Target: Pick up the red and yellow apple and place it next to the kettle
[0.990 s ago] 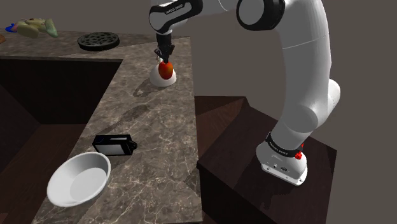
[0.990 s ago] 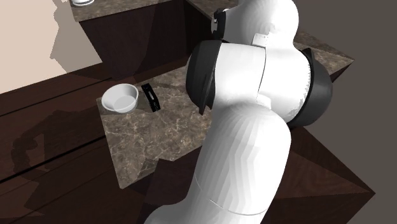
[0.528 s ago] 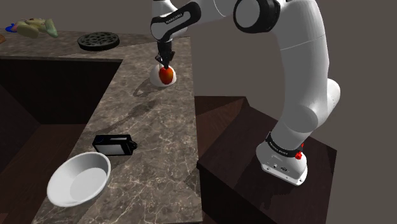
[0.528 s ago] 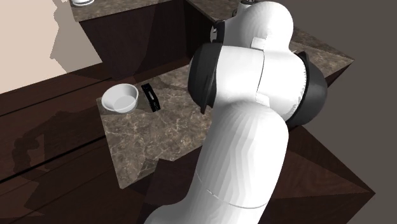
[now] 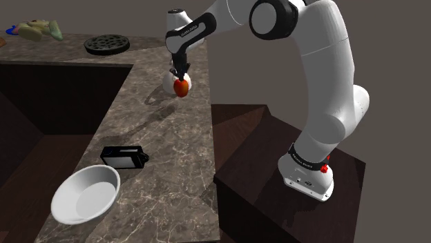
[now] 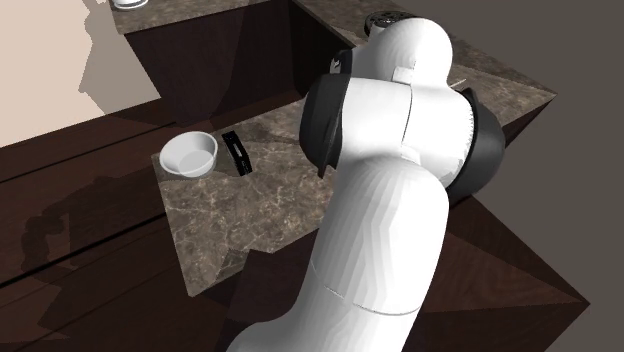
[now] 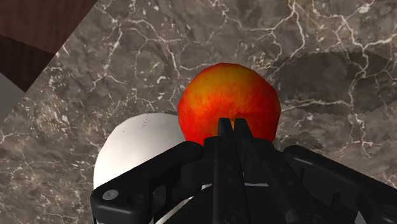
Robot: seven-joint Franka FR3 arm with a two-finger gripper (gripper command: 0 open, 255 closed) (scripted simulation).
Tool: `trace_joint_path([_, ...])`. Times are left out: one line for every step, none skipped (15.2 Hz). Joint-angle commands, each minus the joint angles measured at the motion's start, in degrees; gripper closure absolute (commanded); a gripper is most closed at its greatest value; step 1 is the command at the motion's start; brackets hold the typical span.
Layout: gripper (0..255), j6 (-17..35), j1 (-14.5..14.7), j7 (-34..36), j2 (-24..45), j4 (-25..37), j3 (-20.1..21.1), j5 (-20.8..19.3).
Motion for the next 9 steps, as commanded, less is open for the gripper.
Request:
trace_joint_path([255, 0.9, 0.1, 0.1, 1.0, 0.1, -0.1, -0.1])
trace_joint_path([255, 1.4, 0.1, 0.2, 1.4, 0.0, -0.2, -0.2])
trace_joint_path([255, 1.9, 0.1, 0.2, 1.9, -0.1, -0.2, -0.3])
trace_joint_path([255, 2.4, 0.1, 0.3, 2.3, -0.1, -0.3, -0.4])
trace_joint_path([255, 3.1, 0.2, 0.4, 3.0, -0.1, -0.4, -0.5])
trace_joint_path([255, 3.1, 0.2, 0.4, 3.0, -0.1, -0.4, -0.5])
trace_joint_path([255, 3.1, 0.2, 0.4, 3.0, -0.1, -0.4, -0.5])
trace_joint_path([255, 3.1, 0.2, 0.4, 3.0, -0.1, -0.4, -0.5])
trace_joint_path([255, 3.1, 0.2, 0.4, 3.0, -0.1, -0.4, -0.5])
